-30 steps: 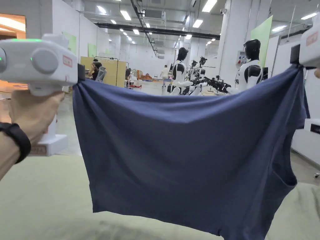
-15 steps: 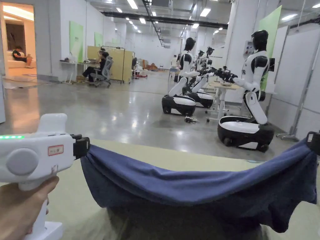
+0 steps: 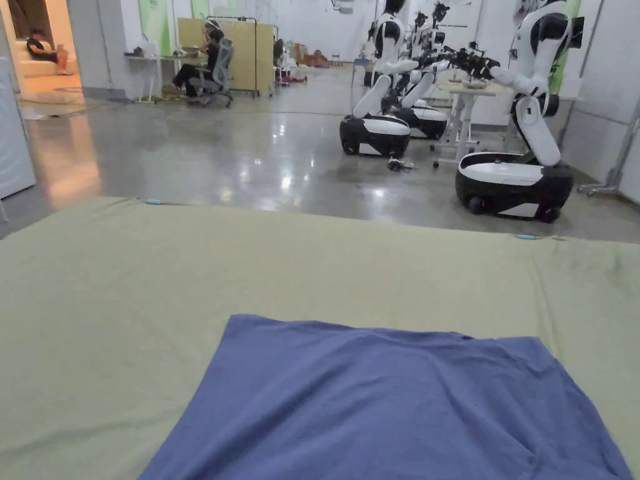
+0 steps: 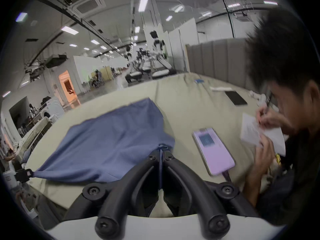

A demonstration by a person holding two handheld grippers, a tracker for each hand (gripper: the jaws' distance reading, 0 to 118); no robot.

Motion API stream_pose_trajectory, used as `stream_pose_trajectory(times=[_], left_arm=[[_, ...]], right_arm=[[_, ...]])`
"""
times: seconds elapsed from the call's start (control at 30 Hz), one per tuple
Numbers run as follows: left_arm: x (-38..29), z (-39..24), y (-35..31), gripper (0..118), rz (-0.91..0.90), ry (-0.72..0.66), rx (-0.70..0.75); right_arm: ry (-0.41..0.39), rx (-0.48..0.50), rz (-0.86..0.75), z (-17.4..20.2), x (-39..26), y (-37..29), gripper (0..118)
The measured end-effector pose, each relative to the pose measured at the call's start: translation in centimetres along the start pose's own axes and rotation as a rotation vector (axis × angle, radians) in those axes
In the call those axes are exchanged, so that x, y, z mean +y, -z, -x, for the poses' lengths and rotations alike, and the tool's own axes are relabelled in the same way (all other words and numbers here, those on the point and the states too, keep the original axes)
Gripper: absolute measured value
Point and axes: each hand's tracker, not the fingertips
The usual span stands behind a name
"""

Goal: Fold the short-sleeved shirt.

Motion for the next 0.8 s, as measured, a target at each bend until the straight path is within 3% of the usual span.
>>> stream_pose_trajectory(times=[0.2,0.23,0.3,0.37,0.43,0.5,0.63,0.8], left_arm=[[-1.0,1.1,0.2,9,0.036,-0.037,0.002],[-1.0,1.2,0.5,15,0.037,-0.04,-0.003],[-0.8,0.9,0.3,41,0.02,-0.028,0.017],[-0.2,0.6,-0.2,57,-0.013,0.041,0.054],[1.1,-0.6,-1.7,59,-0.085,0.068,0.05],[2.3,-1.8,-3.4,59,-0.171,0.086,0.0],[4.2,-5.9,-5.7,59,-0.342,0.209,0.051],[4.5,-8.7,-6.9,59,-0.472,0.26,0.037]], right_arm=[[0.025,-0.021,0.089,-2.6,-2.6,0.8,6],[0.025,-0.023,0.091,-2.8,-3.0,0.9,14],[0.009,-0.054,0.081,-2.9,-3.1,1.1,46],[0.005,-0.046,0.07,-2.8,-2.8,0.6,61],[0.003,-0.026,0.048,-2.9,-2.2,0.0,67],[-0.028,0.008,-0.017,-2.5,-1.1,-1.0,68],[-0.097,0.1,-0.118,-0.4,1.2,-2.1,68],[-0.134,0.22,-0.223,4.9,3.6,-3.4,69]])
